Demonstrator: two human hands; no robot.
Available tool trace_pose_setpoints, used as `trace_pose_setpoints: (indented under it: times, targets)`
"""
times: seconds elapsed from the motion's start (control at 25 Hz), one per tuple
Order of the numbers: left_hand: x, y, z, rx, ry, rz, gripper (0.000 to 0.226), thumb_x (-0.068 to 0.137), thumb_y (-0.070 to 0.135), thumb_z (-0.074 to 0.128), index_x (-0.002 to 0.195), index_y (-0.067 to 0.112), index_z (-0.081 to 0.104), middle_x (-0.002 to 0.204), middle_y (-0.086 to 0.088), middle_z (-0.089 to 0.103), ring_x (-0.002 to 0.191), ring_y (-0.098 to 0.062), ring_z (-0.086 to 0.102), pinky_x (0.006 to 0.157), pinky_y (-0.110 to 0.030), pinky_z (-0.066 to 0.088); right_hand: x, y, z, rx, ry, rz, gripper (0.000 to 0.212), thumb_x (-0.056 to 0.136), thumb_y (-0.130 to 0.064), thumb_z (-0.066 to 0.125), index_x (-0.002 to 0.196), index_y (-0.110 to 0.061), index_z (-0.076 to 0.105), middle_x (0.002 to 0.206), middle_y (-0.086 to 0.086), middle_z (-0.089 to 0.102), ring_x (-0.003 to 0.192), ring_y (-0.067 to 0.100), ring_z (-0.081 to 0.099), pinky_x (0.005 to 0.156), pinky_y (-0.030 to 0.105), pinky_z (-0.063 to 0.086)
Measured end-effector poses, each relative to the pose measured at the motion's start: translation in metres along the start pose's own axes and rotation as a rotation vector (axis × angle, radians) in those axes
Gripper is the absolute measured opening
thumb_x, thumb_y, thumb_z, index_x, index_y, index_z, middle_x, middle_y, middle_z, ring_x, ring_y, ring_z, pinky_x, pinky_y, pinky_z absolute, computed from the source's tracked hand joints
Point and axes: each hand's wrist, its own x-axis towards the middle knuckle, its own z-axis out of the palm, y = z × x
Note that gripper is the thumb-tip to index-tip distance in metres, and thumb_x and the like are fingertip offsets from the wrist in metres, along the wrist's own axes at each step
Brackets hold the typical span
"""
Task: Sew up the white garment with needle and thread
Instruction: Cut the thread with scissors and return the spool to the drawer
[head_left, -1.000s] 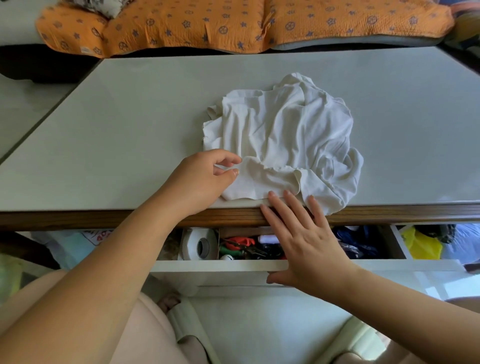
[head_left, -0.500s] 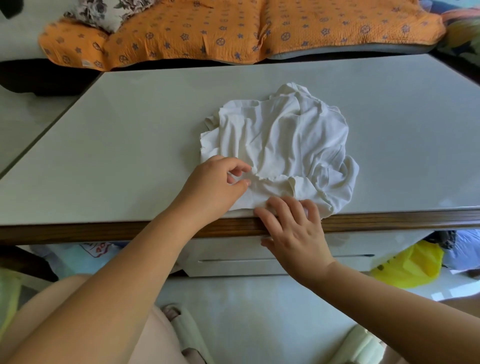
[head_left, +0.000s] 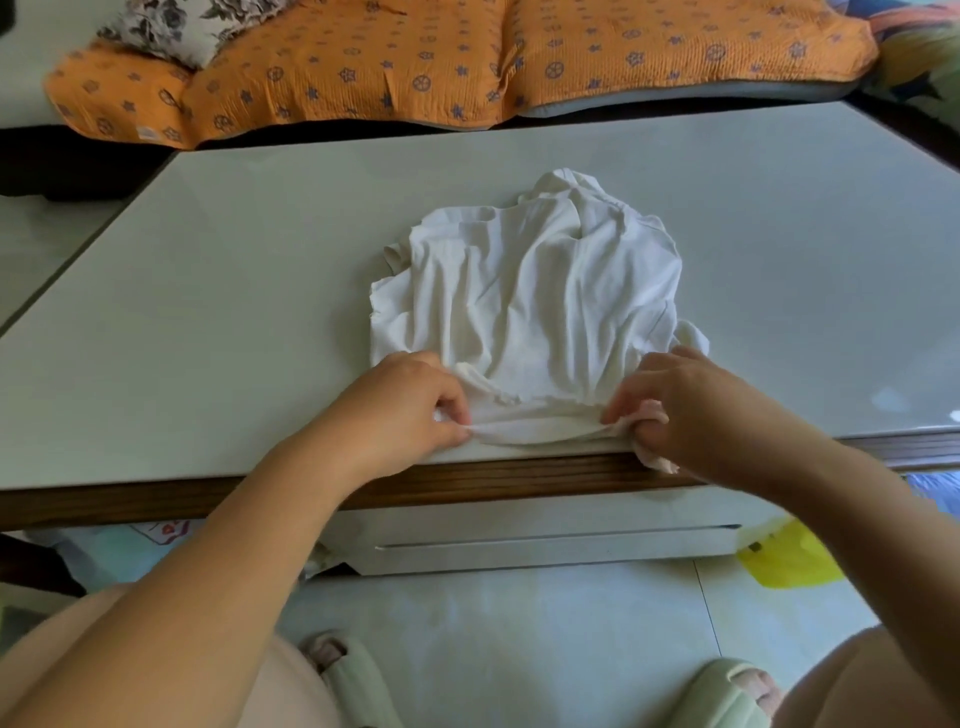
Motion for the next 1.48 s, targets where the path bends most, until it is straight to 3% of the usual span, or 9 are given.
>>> trace_pose_setpoints:
  times: [0.12,0.24,0.4,0.6,0.88,1.04,1.28,1.4,1.48]
  targets:
    - [-0.004,0.0,-0.014,-0.129,-0.008,-0.075,0.012,0.081,0.047,0.073,0.081,0.034,0.073,0.095,0.016,0.059,0.089,-0.001,0.056,0.078,-0.021,0.045,-0.008,0.006,-0.02,0.199,-0.047,0.08,0.007,0.082,-0.047,0.07,0.083,-0.041,0.072,0.089,-0.021,0.062,0.09,-0.002,0.057,0.077,0.017,0.042]
    - [0.007,0.012,0.004,-0.209,0.317,0.035,0.01,0.087,0.031,0.07,0.096,0.028,0.075,0.095,0.015,0.062,0.085,-0.001,0.058,0.079,-0.016,0.046,-0.003,0.01,-0.01,0.103,0.11,0.121,0.009,0.086,-0.039,0.069,0.088,-0.031,0.069,0.083,-0.017,0.06,0.087,0.007,0.059,0.067,0.019,0.04]
    - [0.023,0.012,0.026,-0.13,0.211,0.126,0.027,0.089,0.028,0.07,0.115,0.022,0.071,0.109,0.012,0.061,0.102,-0.007,0.055,0.094,-0.03,0.047,0.004,0.007,0.0,0.047,0.121,0.136,0.007,0.085,-0.035,0.07,0.083,-0.029,0.068,0.085,-0.014,0.051,0.095,0.013,0.049,0.073,0.022,0.031]
    - [0.026,0.007,0.019,-0.208,0.224,0.104,0.003,0.089,0.027,0.07,0.089,0.025,0.07,0.098,0.013,0.06,0.09,-0.002,0.058,0.083,-0.022,0.049,0.001,0.0,0.004,0.08,0.103,0.091,0.011,0.084,-0.038,0.07,0.08,-0.031,0.063,0.087,-0.014,0.051,0.092,0.01,0.049,0.072,0.018,0.033]
    - [0.04,0.014,0.002,-0.527,0.322,-0.021,0.009,0.098,0.033,0.054,0.092,0.033,0.061,0.092,0.009,0.063,0.085,0.002,0.056,0.072,-0.009,0.041,0.023,0.001,-0.013,0.791,0.251,0.391,0.01,0.096,-0.028,0.058,0.091,-0.021,0.062,0.081,-0.007,0.065,0.068,0.012,0.057,0.055,0.022,0.04]
    - [0.056,0.001,-0.006,-0.505,0.275,-0.077,0.016,0.091,0.045,0.061,0.089,0.032,0.071,0.104,0.016,0.069,0.106,0.0,0.057,0.081,-0.016,0.039,0.044,0.01,-0.019,0.546,0.264,0.415,0.016,0.097,-0.037,0.051,0.096,-0.024,0.06,0.082,-0.003,0.063,0.064,0.017,0.058,0.054,0.027,0.042]
    - [0.069,-0.021,0.009,-0.248,0.204,-0.272,0.02,0.09,0.051,0.06,0.082,0.034,0.066,0.09,0.011,0.067,0.078,-0.015,0.061,0.067,-0.03,0.046,0.06,0.029,0.001,0.037,0.213,0.388,0.016,0.097,-0.036,0.048,0.093,-0.025,0.058,0.092,-0.001,0.068,0.083,0.025,0.06,0.067,0.033,0.045]
    - [0.064,-0.004,0.015,0.026,0.521,-0.118,0.018,0.087,0.038,0.069,0.1,0.027,0.07,0.102,0.004,0.062,0.096,-0.022,0.057,0.079,-0.035,0.048,0.066,0.023,0.002,0.018,0.298,0.373,0.014,0.093,-0.034,0.054,0.097,-0.024,0.064,0.097,-0.001,0.065,0.092,0.025,0.059,0.072,0.032,0.044]
    - [0.058,0.021,0.022,0.032,0.661,0.087,0.021,0.086,0.023,0.072,0.107,0.019,0.072,0.101,0.0,0.066,0.098,-0.024,0.058,0.081,-0.035,0.05,0.066,0.015,0.002,-0.036,0.532,0.26,0.015,0.089,-0.024,0.062,0.1,-0.02,0.071,0.101,0.003,0.065,0.099,0.029,0.058,0.078,0.035,0.045]
